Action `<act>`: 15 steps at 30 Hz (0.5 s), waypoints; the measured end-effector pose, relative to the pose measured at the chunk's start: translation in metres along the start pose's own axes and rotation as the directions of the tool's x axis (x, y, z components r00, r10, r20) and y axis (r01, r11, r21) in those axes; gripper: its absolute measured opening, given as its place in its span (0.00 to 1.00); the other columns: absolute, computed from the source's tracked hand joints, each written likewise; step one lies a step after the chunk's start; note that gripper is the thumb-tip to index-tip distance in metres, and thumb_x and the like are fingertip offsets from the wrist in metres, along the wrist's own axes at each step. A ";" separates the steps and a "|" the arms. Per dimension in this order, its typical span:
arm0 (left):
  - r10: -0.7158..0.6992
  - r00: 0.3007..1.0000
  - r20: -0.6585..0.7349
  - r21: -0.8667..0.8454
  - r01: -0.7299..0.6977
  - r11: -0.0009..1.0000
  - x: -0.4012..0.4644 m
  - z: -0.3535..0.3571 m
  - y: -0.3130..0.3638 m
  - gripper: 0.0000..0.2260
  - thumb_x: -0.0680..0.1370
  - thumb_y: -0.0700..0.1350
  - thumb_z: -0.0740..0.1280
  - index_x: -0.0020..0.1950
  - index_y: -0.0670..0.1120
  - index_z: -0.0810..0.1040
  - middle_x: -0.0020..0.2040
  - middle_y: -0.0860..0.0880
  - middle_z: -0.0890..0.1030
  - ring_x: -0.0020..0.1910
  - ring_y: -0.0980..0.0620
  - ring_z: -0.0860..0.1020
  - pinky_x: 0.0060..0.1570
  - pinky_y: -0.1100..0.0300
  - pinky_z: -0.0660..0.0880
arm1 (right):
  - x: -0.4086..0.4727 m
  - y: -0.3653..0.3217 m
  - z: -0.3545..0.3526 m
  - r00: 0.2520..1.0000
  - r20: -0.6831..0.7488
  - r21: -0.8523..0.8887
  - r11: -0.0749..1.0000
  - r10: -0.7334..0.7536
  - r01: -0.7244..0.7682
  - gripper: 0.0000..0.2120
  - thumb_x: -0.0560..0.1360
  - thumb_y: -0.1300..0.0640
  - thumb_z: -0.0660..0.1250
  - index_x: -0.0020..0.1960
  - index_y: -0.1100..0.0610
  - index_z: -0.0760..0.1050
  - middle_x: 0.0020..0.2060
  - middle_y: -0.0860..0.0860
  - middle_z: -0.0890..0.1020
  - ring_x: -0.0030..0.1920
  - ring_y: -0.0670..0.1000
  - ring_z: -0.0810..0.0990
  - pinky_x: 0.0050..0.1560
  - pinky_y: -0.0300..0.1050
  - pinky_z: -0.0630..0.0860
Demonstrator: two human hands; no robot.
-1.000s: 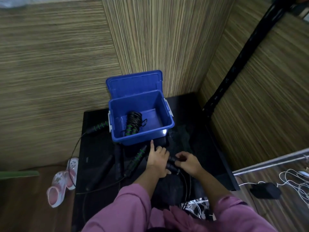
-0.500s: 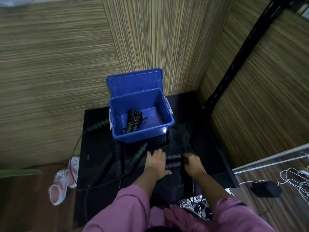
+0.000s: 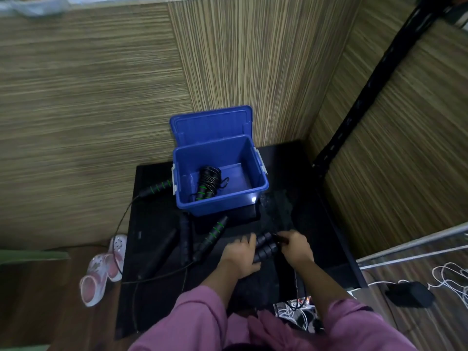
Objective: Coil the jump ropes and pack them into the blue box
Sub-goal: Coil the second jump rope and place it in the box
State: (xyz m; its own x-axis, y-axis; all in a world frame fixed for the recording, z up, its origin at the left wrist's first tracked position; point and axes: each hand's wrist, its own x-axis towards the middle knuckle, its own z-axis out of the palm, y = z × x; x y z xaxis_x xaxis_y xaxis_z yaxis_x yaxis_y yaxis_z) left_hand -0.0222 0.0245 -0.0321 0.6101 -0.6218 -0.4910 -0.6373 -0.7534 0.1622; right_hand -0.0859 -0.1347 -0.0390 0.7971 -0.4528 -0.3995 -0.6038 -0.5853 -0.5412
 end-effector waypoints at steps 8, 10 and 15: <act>0.070 0.969 -0.237 0.006 -0.071 0.997 -0.007 -0.023 -0.005 0.29 0.79 0.56 0.59 0.77 0.59 0.49 0.65 0.42 0.65 0.55 0.41 0.73 0.50 0.49 0.73 | 0.006 -0.013 -0.020 0.973 -0.197 0.195 0.978 0.118 -0.079 0.17 0.72 0.37 0.64 0.59 0.40 0.77 0.44 0.52 0.85 0.46 0.56 0.84 0.49 0.47 0.78; 0.103 0.941 -0.322 -0.015 -0.114 0.993 -0.006 -0.031 -0.005 0.25 0.79 0.56 0.57 0.73 0.63 0.51 0.61 0.43 0.66 0.54 0.42 0.73 0.47 0.49 0.73 | 0.015 -0.017 -0.032 0.973 -0.196 0.293 0.954 0.121 -0.060 0.14 0.70 0.37 0.66 0.49 0.45 0.81 0.33 0.50 0.84 0.34 0.54 0.84 0.43 0.52 0.81; 0.133 0.886 -0.445 -0.047 -0.171 0.984 -0.002 -0.060 -0.009 0.19 0.80 0.56 0.55 0.69 0.69 0.56 0.55 0.45 0.68 0.49 0.44 0.73 0.46 0.49 0.76 | 0.033 -0.042 -0.069 0.959 -0.279 0.227 0.967 -0.047 0.113 0.08 0.74 0.49 0.70 0.51 0.48 0.84 0.47 0.51 0.86 0.49 0.54 0.83 0.52 0.50 0.78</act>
State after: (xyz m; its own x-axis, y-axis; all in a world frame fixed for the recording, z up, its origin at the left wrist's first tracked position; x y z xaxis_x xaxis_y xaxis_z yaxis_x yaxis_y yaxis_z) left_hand 0.0103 0.0195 0.0192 0.6653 -0.7458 -0.0330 -0.7093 -0.6453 0.2838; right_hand -0.0354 -0.1714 0.0215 0.7898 -0.5943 -0.1517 -0.4913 -0.4649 -0.7366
